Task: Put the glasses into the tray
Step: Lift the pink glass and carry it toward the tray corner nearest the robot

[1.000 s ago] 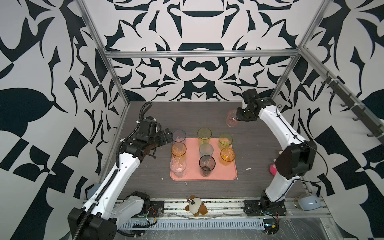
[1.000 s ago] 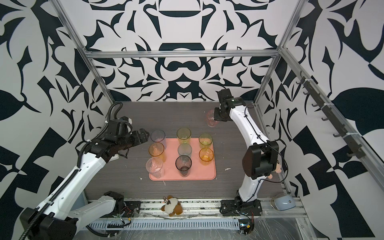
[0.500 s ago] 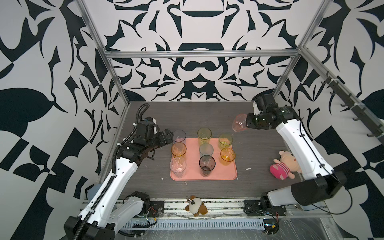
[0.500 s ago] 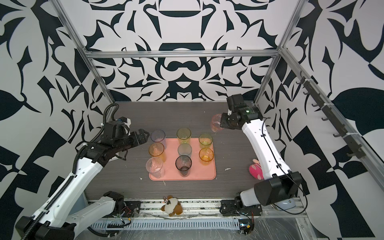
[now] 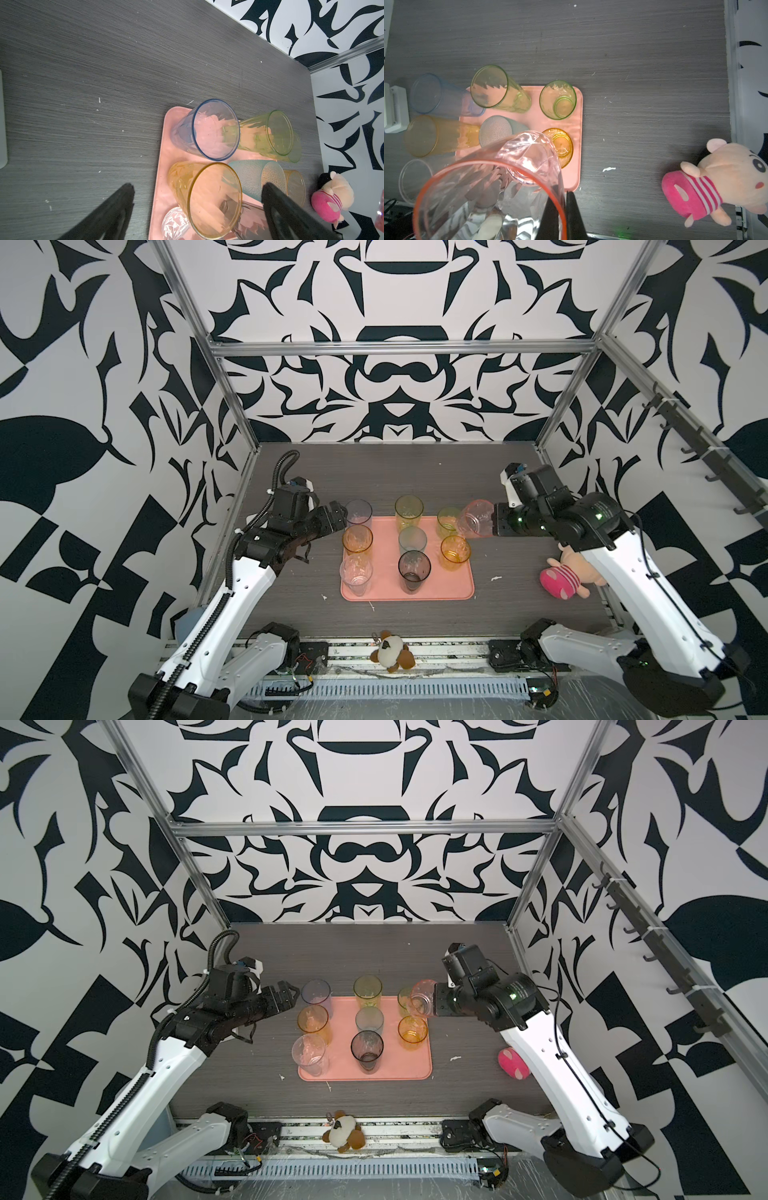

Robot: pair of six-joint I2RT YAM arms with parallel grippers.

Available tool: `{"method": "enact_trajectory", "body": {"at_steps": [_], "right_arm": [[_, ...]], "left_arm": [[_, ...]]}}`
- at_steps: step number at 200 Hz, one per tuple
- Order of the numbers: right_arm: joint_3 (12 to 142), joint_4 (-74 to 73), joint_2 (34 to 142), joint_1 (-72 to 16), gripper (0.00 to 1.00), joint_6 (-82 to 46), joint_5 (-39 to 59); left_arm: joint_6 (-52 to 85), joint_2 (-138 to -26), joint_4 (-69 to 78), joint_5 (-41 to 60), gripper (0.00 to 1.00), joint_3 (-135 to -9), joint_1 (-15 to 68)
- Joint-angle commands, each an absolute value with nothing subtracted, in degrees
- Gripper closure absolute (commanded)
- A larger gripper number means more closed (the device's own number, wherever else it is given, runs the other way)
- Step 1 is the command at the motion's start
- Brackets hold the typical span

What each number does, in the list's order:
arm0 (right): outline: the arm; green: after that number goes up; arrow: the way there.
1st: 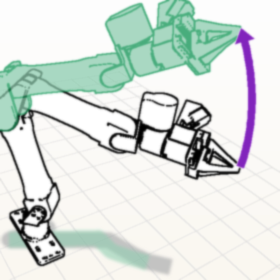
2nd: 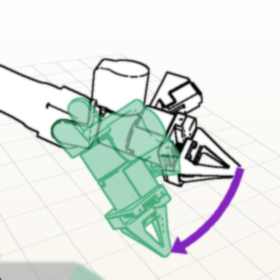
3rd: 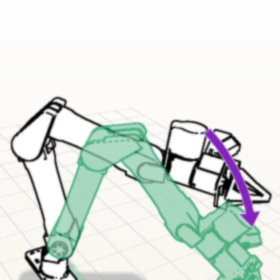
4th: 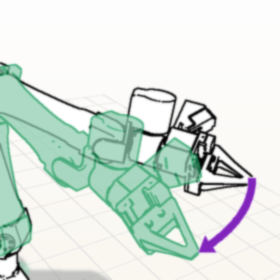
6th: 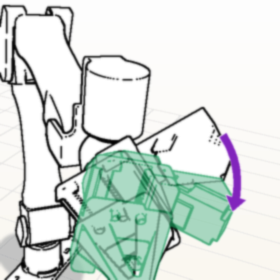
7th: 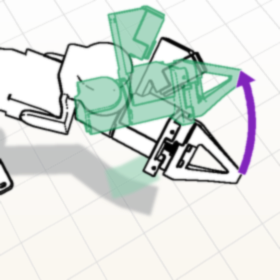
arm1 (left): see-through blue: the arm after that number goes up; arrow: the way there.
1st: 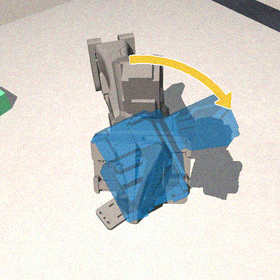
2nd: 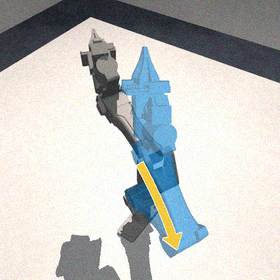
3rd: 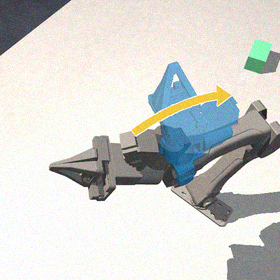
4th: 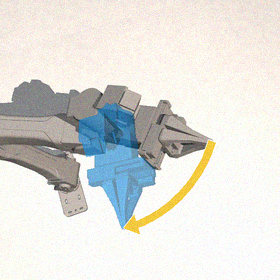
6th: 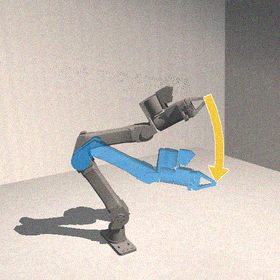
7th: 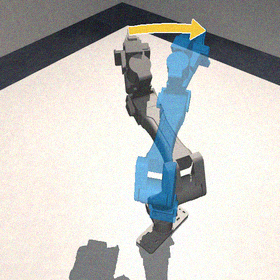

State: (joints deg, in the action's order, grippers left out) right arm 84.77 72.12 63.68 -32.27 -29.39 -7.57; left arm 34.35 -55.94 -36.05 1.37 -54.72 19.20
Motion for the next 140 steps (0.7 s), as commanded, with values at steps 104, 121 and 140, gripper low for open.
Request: {"method": "enact_trajectory", "body": {"at_steps": [104,121,140], "right_arm": [[74.9,76.2,62.0,-53.4,1.00,-44.7,-13.8],[70.8,74.4,61.4,-53.5,1.00,-45.8,-13.6],[65.5,70.5,59.9,-53.5,1.00,-47.3,-12.7]], "left_arm": [[35.7,-55.5,-35.1,2.5,0.01,-53.5,19.3],[35.8,-55.3,-35.0,2.4,0.01,-53.1,19.3],[36.0,-55.8,-34.5,2.7,0.01,-53.0,19.4]]}}
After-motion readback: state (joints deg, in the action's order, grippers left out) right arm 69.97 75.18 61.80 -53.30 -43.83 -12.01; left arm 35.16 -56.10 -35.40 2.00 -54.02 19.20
